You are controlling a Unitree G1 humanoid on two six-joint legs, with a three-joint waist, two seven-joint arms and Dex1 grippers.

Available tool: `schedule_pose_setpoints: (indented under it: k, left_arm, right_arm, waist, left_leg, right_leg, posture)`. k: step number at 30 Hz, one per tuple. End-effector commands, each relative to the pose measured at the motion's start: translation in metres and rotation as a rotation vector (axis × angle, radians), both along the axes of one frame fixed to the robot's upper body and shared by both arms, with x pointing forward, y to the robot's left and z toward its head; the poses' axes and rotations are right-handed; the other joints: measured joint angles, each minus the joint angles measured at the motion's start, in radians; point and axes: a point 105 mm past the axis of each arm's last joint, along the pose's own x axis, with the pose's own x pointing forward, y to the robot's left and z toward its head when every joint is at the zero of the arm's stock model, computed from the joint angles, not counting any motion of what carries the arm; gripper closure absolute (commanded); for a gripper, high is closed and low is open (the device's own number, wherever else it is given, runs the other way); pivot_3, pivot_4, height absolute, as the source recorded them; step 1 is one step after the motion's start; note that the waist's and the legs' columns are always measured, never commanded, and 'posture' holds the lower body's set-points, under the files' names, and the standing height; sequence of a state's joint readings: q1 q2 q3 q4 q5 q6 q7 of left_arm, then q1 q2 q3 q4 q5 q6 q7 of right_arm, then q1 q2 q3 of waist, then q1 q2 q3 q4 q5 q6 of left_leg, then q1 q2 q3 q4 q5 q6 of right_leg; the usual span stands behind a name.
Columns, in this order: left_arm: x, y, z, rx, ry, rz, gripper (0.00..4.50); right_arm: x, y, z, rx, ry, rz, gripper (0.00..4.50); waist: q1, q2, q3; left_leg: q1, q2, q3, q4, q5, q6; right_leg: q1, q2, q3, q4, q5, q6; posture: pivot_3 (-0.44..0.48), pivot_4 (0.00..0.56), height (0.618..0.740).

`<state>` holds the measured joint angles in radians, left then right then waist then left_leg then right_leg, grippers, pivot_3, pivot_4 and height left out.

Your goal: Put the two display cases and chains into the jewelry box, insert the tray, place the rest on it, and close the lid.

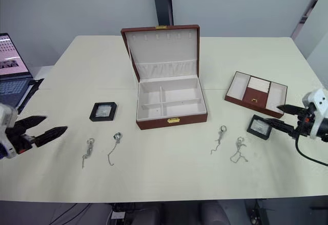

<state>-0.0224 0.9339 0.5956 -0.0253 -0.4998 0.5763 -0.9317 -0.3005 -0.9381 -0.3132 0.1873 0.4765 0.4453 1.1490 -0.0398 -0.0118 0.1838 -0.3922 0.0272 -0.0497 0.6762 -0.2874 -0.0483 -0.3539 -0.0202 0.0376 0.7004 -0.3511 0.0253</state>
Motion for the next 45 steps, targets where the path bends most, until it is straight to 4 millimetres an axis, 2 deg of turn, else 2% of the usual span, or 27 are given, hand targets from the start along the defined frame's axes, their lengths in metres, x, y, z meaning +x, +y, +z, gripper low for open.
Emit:
schedule_pose_setpoints:
  k: [1, 2, 4, 5, 6, 10, 13, 17, 19, 20, 27, 35, 40, 45]
  left_arm:
    - [0.015, -0.029, 0.01, -0.013, -0.057, -0.049, 0.0]
    - [0.022, -0.038, 0.009, -0.019, -0.064, -0.062, 0.0]
    - [0.035, -0.048, 0.005, -0.008, -0.087, -0.053, 0.38]
    - [0.041, -0.05, 0.004, -0.003, -0.098, -0.036, 0.57]
    - [0.046, -0.053, 0.002, -0.002, -0.101, -0.033, 0.86]
    - [0.062, -0.068, -0.009, -0.029, -0.104, -0.035, 2.19]
    - [0.074, -0.081, -0.022, -0.037, -0.089, -0.03, 3.17]
    - [0.083, -0.102, -0.036, -0.057, -0.073, -0.057, 4.41]
    - [0.09, -0.11, -0.043, -0.059, -0.064, -0.053, 4.5]
    - [0.092, -0.113, -0.045, -0.056, -0.062, -0.05, 4.5]
    - [0.1, -0.137, -0.052, -0.084, -0.052, -0.09, 4.5]
    - [0.099, -0.156, -0.056, -0.084, -0.03, -0.167, 4.5]
    - [0.093, -0.164, -0.054, -0.094, -0.026, -0.233, 4.5]
    - [0.075, -0.174, -0.054, -0.115, 0.008, -0.338, 4.5]
  right_arm:
    - [0.012, 0.028, 0.016, 0.019, -0.091, 0.026, 0.03]
    - [0.017, 0.037, 0.016, 0.014, -0.112, 0.032, 0.03]
    - [0.031, 0.049, 0.015, 0.008, -0.144, 0.012, 0.0]
    - [0.036, 0.054, 0.014, 0.007, -0.152, 0.005, 0.42]
    - [0.04, 0.061, 0.013, 0.01, -0.156, 0.012, 0.63]
    - [0.053, 0.086, 0.009, 0.011, -0.174, 0.041, 2.06]
    - [0.067, 0.101, -0.001, -0.004, -0.169, 0.033, 2.87]
    - [0.084, 0.111, -0.014, -0.021, -0.164, 0.001, 3.97]
    - [0.092, 0.119, -0.021, -0.041, -0.162, -0.004, 4.44]
    - [0.095, 0.123, -0.023, -0.046, -0.163, -0.004, 4.49]
    - [0.1, 0.148, -0.023, -0.016, -0.164, 0.071, 4.49]
    - [0.077, 0.179, -0.034, 0.008, -0.108, 0.249, 4.49]
    - [0.071, 0.179, -0.037, 0.016, -0.087, 0.268, 4.49]
    - [0.057, 0.18, -0.038, 0.045, -0.062, 0.319, 4.49]
  waist:
    - [0.004, 0.0, 0.0]
    - [0.004, 0.0, 0.0]
    - [0.004, 0.0, 0.0]
    - [0.003, 0.0, 0.0]
    - [0.004, 0.0, 0.0]
    - [0.005, 0.0, 0.0]
    - [0.005, -0.001, 0.0]
    - [0.004, -0.001, -0.001]
    - [0.005, -0.001, -0.001]
    - [0.004, -0.001, -0.001]
    - [0.0, -0.001, -0.001]
    - [0.001, -0.001, -0.001]
    - [0.001, -0.001, -0.001]
    - [0.002, -0.001, -0.001]
  left_leg:
    - [0.0, 0.0, 0.0, 0.0, 0.0, 0.0]
    - [0.0, 0.0, 0.0, 0.0, 0.0, 0.0]
    - [0.0, 0.0, 0.0, 0.0, 0.0, 0.0]
    - [0.0, -0.001, 0.001, 0.001, 0.0, 0.0]
    - [0.0, -0.001, 0.001, 0.001, 0.0, 0.0]
    - [-0.008, 0.0, 0.002, 0.001, 0.001, -0.002]
    - [-0.009, -0.001, 0.007, 0.002, 0.002, -0.003]
    - [-0.009, 0.0, 0.01, 0.003, 0.002, -0.003]
    - [-0.009, 0.0, 0.011, 0.003, 0.002, -0.003]
    - [-0.009, 0.0, 0.011, 0.003, 0.002, -0.004]
    - [-0.009, 0.0, 0.012, 0.003, 0.003, -0.005]
    - [-0.009, 0.0, 0.011, 0.003, 0.003, -0.005]
    - [-0.009, 0.0, 0.011, 0.003, 0.003, -0.005]
    - [-0.009, 0.0, 0.011, 0.003, 0.003, -0.005]
  right_leg:
    - [0.0, 0.0, 0.0, 0.0, 0.0, 0.0]
    - [0.0, 0.0, 0.0, 0.0, 0.0, 0.0]
    - [0.0, 0.0, 0.001, 0.0, 0.0, 0.0]
    - [0.0, 0.0, 0.001, 0.0, 0.0, 0.001]
    - [-0.001, 0.0, 0.001, 0.0, 0.0, 0.0]
    - [-0.01, 0.0, 0.001, 0.002, 0.0, 0.0]
    - [-0.015, 0.0, 0.003, 0.007, 0.0, 0.0]
    - [-0.018, 0.0, 0.005, 0.011, 0.0, 0.0]
    - [-0.019, 0.0, 0.005, 0.012, 0.0, 0.0]
    - [-0.019, 0.0, 0.005, 0.012, 0.0, 0.0]
    - [-0.02, 0.0, 0.005, 0.013, 0.0, 0.0]
    - [-0.02, 0.0, 0.005, 0.013, 0.0, 0.0]
    - [-0.02, 0.0, 0.005, 0.013, 0.0, 0.0]
    - [-0.02, 0.0, 0.005, 0.013, 0.0, 0.0]
  posture:
    - [0.0, 0.15, 0.74]
    - [0.0, 0.15, 0.74]
    - [0.0, 0.15, 0.74]
    - [0.0, 0.15, 0.74]
    - [0.0, 0.15, 0.74]
    - [0.0, 0.15, 0.74]
    - [0.0, 0.15, 0.74]
    - [0.0, 0.15, 0.74]
    - [0.0, 0.15, 0.74]
    - [0.0, 0.15, 0.74]
    - [0.0, 0.15, 0.74]
    - [0.0, 0.15, 0.74]
    - [0.0, 0.15, 0.74]
    - [0.0, 0.15, 0.74]
